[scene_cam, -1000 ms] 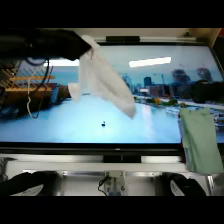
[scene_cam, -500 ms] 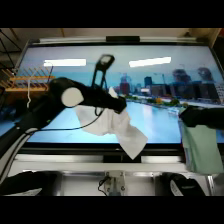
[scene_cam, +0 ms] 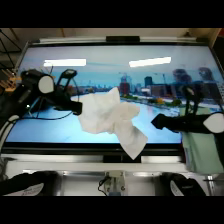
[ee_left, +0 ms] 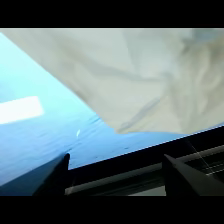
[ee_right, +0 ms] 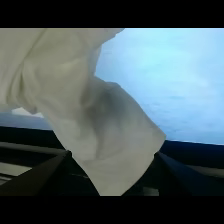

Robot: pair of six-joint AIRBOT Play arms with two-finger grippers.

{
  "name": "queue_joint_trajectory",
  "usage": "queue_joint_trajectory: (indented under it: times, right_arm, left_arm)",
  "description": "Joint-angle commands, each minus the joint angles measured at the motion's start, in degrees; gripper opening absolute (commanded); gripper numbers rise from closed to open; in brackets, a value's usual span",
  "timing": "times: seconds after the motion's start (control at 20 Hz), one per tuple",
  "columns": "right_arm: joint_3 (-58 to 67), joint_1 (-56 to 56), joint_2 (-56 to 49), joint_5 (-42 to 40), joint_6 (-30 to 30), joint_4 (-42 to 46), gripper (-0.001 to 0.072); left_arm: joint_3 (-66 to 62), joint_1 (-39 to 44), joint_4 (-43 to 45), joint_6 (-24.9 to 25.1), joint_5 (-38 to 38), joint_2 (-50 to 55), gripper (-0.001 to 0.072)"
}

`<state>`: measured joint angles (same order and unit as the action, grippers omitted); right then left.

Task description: Fold the shirts.

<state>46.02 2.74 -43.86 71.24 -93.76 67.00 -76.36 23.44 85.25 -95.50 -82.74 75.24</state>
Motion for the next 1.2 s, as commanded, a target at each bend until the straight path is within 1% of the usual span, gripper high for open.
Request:
queue_joint_trajectory:
  times: [0.0,0.1,0.15,0.25,0.35,0.45,0.55,0.65,0.75,0.8,0.85,0.95,1.0,1.05,1.1,1.15]
  right_arm:
    - [-2.47,3.82,-6.23,-9.49,0.57,-1.88,0.0633]
    - [-2.4,6.1,-11.87,-16.35,0.57,-2.62,0.0633]
    - [-2.27,6.34,-14.29,-18.88,0.57,-3.96,0.0633]
    - [-2.03,6.36,-18.62,-23.82,0.79,-7.91,0.0633]
    - [-1.51,6.36,-22.34,-27.06,1.73,-10.19,0.0633]
    - [0.22,6.36,-26.16,-27.54,4.2,-11.1,0.0633]
    - [2.51,6.38,-29.81,-27.63,5.9,-13.25,0.0633]
    - [4.42,6.38,-33.11,-28.2,6.23,-15.82,0.0633]
    - [5.53,6.38,-36.02,-28.17,6.23,-18.36,0.0633]
    - [5.84,6.38,-37.09,-28.11,6.4,-19.26,0.0633]
    - [5.81,6.4,-37.97,-28.17,6.43,-20.17,0.0633]
    - [5.81,6.43,-39.17,-27.63,6.95,-21.94,0.0633]
    - [5.81,6.43,-39.52,-27.19,7.08,-22.47,0.0633]
    - [5.81,6.43,-39.76,-26.67,7.04,-22.75,0.0633]
    - [5.81,6.43,-40.09,-26.23,7.04,-23.32,0.0632]
    - [5.81,6.43,-40.33,-26.01,7.06,-24.37,0.0631]
  left_arm:
    - [10.86,-9.92,-6.69,-1.25,4.94,-1.42,0.0715]
    - [16.55,-11.85,-10.62,-1.42,12.26,-1.36,0.0712]
    - [18.58,-12.22,-11.87,-2.62,15.37,-1.09,0.071]
    - [20.41,-12.33,-14.4,-2.89,19.37,0.46,0.071]
    - [20.57,-12.35,-14.69,-2.99,21.99,3.28,0.0708]
    - [20.59,-12.35,-16.81,-2.95,25.03,5.73,0.0706]
    - [20.59,-12.26,-20.94,-2.69,28.94,7.43,0.0705]
    - [20.59,-11.65,-22.29,-2.73,32.37,8.85,0.0703]
    - [20.57,-11.28,-23.43,-2.75,33.77,10.34,0.0701]
    - [20.59,-11.28,-23.85,-2.75,33.9,11.06,0.063]
    - [20.59,-11.28,-23.82,-2.75,33.9,11.52,0.0493]
    - [20.57,-11.3,-23.8,-2.75,34.62,11.67,0.0294]
    - [20.39,-11.34,-23.8,-2.73,34.8,11.65,0.0152]
    - [20.13,-11.34,-23.8,-2.71,34.82,11.65,0.007]
    - [19.67,-11.34,-23.8,-2.49,34.77,11.61,0.0033]
    - [19.21,-11.34,-23.8,-2.47,34.75,11.47,0.0033]
